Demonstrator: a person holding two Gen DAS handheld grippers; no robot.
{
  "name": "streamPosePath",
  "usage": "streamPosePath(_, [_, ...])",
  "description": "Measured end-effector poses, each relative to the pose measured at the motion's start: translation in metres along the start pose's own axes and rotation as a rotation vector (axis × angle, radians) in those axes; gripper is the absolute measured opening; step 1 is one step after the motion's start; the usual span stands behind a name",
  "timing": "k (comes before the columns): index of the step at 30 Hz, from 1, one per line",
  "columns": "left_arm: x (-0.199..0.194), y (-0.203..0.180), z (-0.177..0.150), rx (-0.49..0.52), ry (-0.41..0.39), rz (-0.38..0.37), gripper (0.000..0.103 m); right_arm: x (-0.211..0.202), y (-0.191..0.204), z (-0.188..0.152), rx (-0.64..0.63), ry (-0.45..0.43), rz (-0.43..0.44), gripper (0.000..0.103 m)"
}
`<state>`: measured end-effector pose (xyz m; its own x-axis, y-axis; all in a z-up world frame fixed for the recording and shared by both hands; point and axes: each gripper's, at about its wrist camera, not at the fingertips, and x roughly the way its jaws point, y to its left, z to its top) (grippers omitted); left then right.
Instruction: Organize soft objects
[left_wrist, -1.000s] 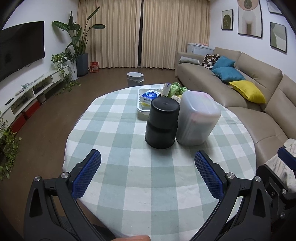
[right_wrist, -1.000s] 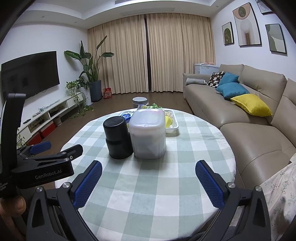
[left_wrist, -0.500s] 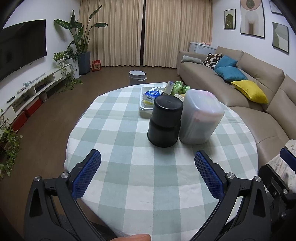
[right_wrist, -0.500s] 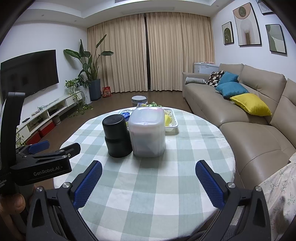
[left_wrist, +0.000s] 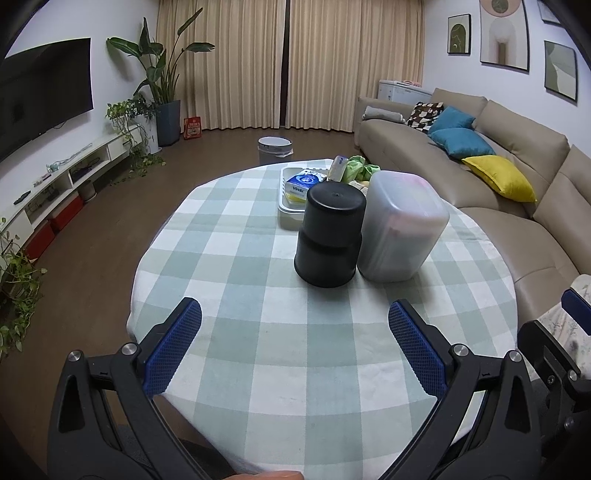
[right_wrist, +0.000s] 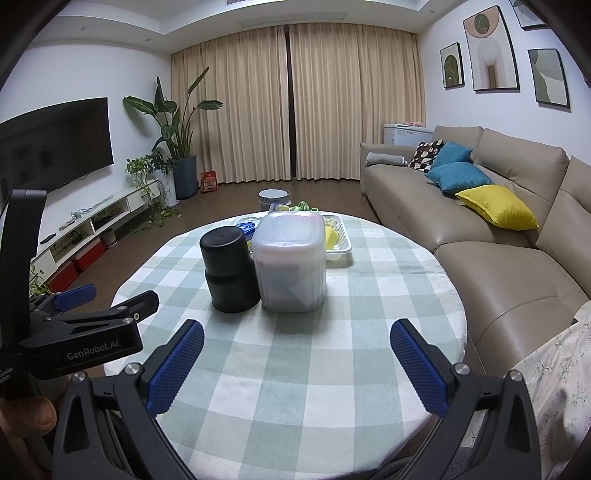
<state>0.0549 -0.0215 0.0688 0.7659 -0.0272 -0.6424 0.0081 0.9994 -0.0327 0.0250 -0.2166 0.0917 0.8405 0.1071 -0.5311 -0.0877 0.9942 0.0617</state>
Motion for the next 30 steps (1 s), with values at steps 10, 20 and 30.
streamPosePath(10, [0.0032, -0.0011, -0.0026, 0.004, 0.002, -0.006, 0.103, -0.0007, -0.0011, -0.0008, 0.002, 0.001, 0.0, 0.103])
streamPosePath(20, [0.0036, -0.0042, -0.0042, 0.008, 0.003, -0.021, 0.103, -0.0011, -0.0015, -0.0003, 0.001, 0.002, -0.001, 0.103])
streamPosePath(30, [0.0034, -0.0058, -0.0039, 0.015, 0.0, -0.017, 0.103, -0.0012, -0.0009, 0.001, -0.001, 0.003, 0.0, 0.103])
